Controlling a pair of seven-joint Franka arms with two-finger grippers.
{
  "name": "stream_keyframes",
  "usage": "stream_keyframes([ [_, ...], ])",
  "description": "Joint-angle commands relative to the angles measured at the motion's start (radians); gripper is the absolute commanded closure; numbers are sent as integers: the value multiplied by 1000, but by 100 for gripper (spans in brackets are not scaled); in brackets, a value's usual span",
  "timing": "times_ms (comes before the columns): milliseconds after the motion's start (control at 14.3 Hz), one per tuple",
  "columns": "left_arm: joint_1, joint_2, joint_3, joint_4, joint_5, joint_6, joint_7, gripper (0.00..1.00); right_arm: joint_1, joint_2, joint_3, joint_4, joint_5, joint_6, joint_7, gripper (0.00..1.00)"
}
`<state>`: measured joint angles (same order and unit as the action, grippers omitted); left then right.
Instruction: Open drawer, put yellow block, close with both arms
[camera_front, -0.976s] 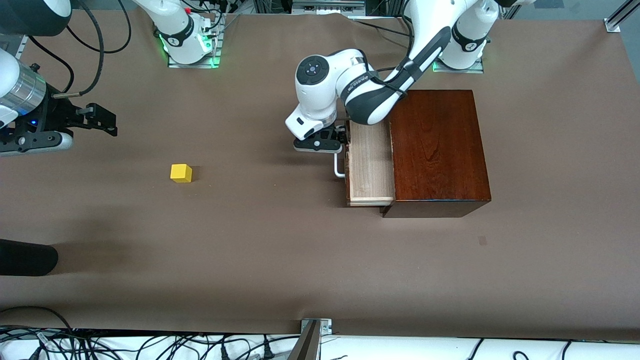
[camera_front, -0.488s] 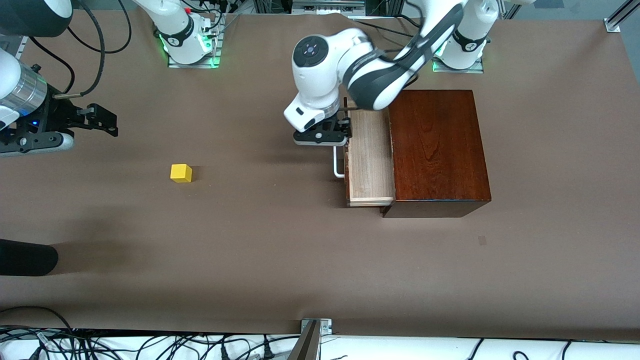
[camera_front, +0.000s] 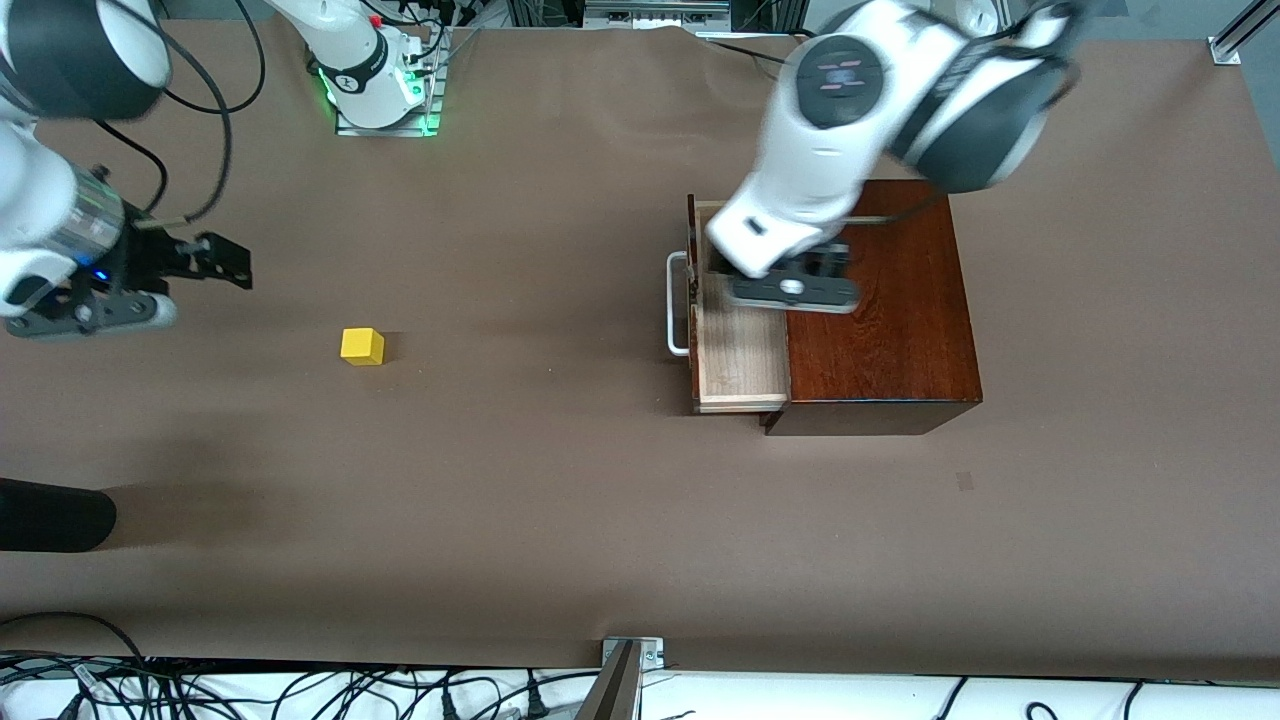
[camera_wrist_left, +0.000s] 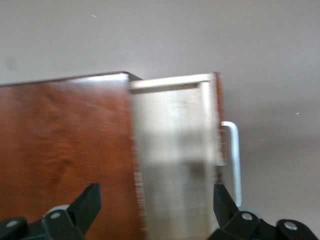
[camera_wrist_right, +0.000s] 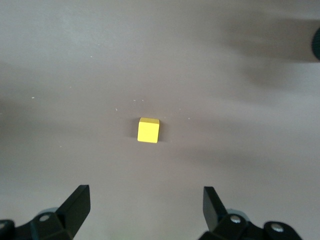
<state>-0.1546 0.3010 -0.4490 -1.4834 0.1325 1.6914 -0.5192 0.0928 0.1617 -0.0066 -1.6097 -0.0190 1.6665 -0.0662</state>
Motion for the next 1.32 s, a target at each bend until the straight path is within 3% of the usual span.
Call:
stream_keyframes([
  [0,-7,-121,148,-57,-72,-80,213,0,-7,-11,-7,-169,18,186,-15,0],
  [279,29,-213,386,-70,-102,-136,537,0,-11,5,-20,-366,24,467,3,0],
  [627,87,-269,513,-98,-96,-105,597,0,-7,41,-18,-556,25,743,60,0],
  [906,89,-381,515,-248,-99,19,599,0,-7,71,-15,-659,28,884,104,0],
  [1254,139,-367,480,-216,-105,-47,593,0,-4,104,8,-739,30,998,156,0],
])
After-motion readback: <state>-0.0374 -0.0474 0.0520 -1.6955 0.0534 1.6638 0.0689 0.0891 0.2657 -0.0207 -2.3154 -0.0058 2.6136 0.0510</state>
